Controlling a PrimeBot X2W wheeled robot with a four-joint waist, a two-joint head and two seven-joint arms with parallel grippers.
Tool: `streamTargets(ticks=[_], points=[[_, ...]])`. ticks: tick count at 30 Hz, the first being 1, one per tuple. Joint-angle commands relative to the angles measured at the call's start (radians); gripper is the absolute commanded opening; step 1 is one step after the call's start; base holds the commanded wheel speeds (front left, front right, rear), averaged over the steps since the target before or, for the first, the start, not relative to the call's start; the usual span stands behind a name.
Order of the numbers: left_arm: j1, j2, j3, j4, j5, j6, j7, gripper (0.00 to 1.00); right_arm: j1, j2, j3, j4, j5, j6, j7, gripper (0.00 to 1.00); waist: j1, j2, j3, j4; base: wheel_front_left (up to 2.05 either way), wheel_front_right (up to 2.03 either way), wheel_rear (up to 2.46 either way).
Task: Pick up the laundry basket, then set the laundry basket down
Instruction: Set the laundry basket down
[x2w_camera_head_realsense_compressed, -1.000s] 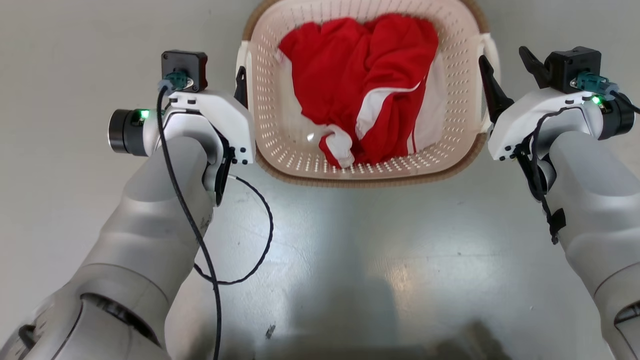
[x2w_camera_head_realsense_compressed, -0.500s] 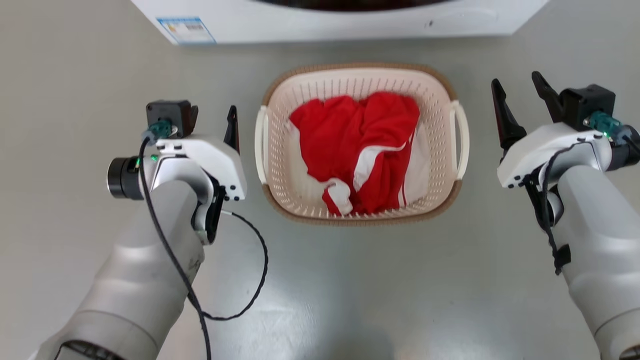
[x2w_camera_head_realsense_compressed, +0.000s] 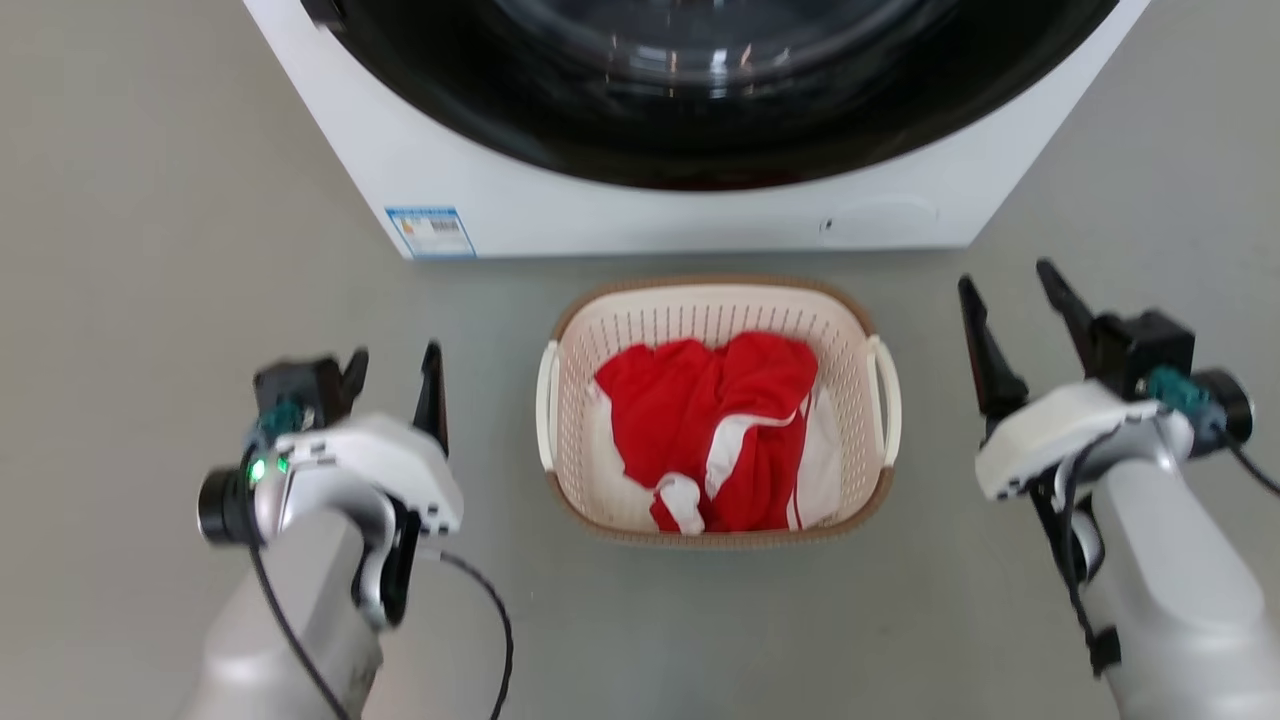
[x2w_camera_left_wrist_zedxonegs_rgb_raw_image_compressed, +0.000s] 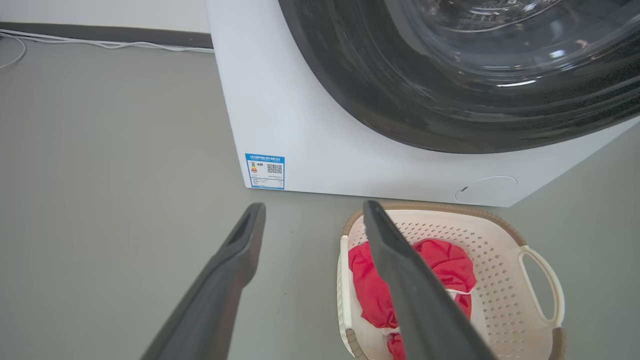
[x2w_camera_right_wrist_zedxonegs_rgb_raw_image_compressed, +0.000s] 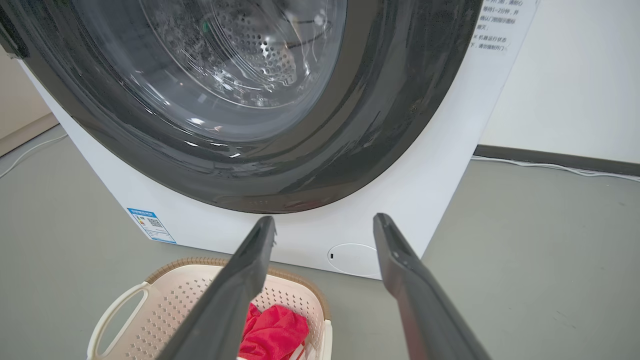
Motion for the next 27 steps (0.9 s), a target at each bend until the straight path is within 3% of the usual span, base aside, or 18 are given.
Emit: streamTargets(ticks=[1, 14, 27], points=[[0.037, 0.034, 0.050, -0.039, 0.014, -0.005, -0.006, 1.00, 0.048, 0.008, 0.008, -0.042, -0.004, 0.005, -0.009, 1.00, 0.0000, -0.0001, -0.065, 0.000, 0.00, 0.00, 0.00], [0.327, 0.055, 0.172, -0.237, 0.135, -0.023, -0.006, 1.00, 0.275, 0.011, -0.047, -0.174, -0.018, 0.005, -0.009, 1.00, 0.0000, -0.0001, -0.236, -0.005, 0.00, 0.00, 0.00], [0.531, 0.048, 0.265, -0.385, 0.187, -0.020, -0.006, 1.00, 0.429, 0.030, -0.068, -0.244, -0.021, 0.005, -0.009, 1.00, 0.0000, -0.0001, -0.324, -0.017, 0.00, 0.00, 0.00]])
